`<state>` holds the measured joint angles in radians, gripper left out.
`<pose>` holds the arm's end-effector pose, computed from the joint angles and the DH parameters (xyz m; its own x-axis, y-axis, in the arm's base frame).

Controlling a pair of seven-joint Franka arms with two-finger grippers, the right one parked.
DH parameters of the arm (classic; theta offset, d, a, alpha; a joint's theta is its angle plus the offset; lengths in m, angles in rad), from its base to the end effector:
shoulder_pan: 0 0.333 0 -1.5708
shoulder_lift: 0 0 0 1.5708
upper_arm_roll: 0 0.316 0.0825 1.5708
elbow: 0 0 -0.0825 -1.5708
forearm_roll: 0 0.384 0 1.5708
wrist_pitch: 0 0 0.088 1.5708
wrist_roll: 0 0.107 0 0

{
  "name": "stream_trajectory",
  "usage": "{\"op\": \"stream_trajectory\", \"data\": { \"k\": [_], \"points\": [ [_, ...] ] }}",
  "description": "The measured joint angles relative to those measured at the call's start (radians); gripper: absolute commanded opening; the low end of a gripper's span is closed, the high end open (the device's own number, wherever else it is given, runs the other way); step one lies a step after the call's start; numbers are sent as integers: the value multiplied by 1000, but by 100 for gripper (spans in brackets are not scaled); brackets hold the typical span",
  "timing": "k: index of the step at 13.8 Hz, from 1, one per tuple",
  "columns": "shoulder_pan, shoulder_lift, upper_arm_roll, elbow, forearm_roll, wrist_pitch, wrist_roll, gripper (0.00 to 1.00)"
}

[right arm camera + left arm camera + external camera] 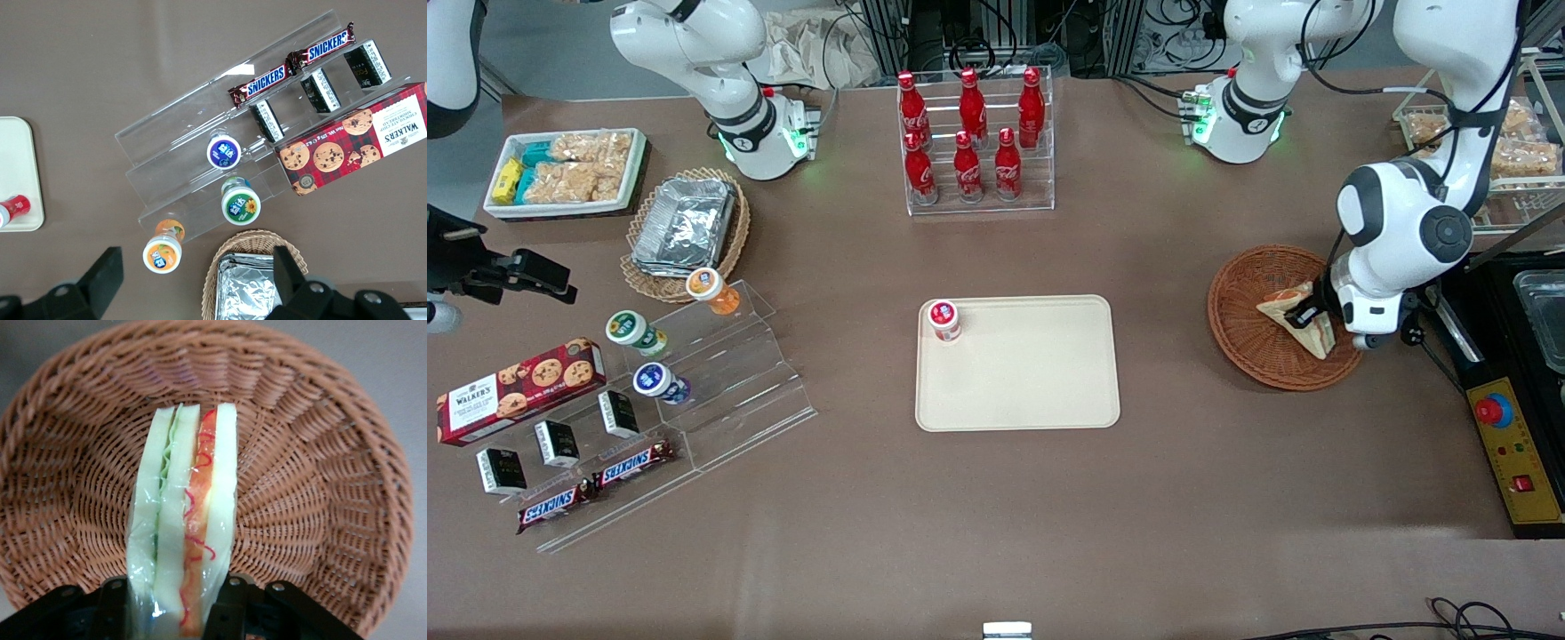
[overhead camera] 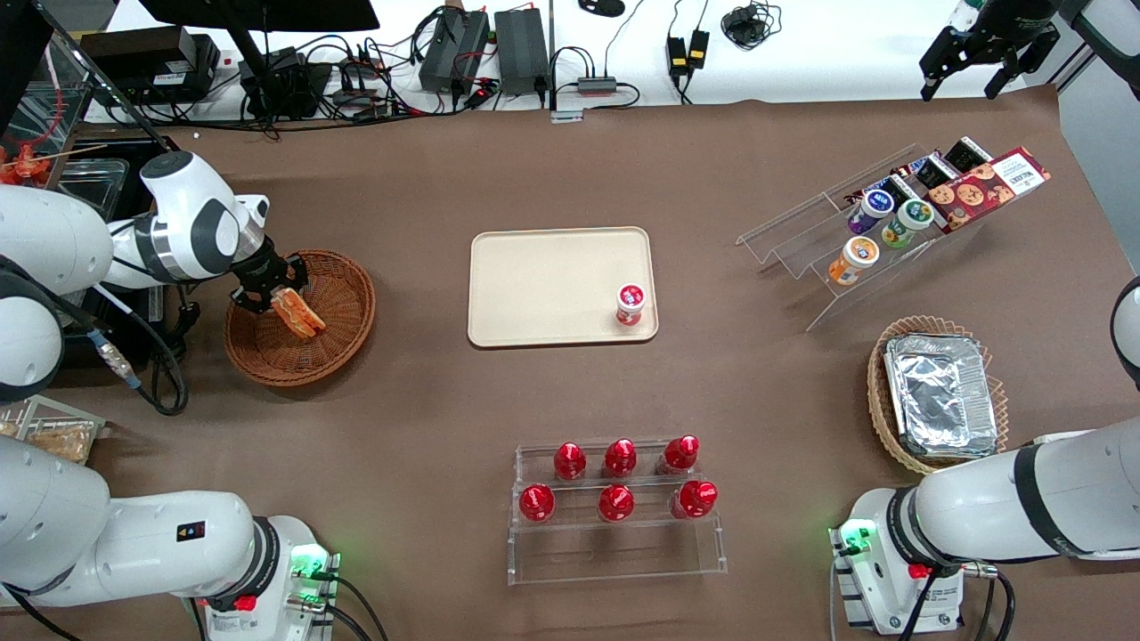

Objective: Place sandwich from basket to tray
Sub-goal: 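Lift the sandwich up out of the basket with the left gripper, then carry the sandwich over to the cream tray with the left gripper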

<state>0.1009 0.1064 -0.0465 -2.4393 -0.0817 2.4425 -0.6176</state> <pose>0.4752 0.0255 0.2515 0.7347 0.6687 -0.1147 0.6713 -0.7409 -0.0192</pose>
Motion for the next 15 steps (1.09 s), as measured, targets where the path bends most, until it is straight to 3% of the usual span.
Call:
{"op": "stream_trajectory", "data": {
  "k": [6,10,15],
  "points": [
    [0,-118,-6,95,4,-219,24,29],
    [-12,-138,-25,330,4,-495,87,29],
    [-65,-86,-158,515,4,-534,91,29]
  ]
}}
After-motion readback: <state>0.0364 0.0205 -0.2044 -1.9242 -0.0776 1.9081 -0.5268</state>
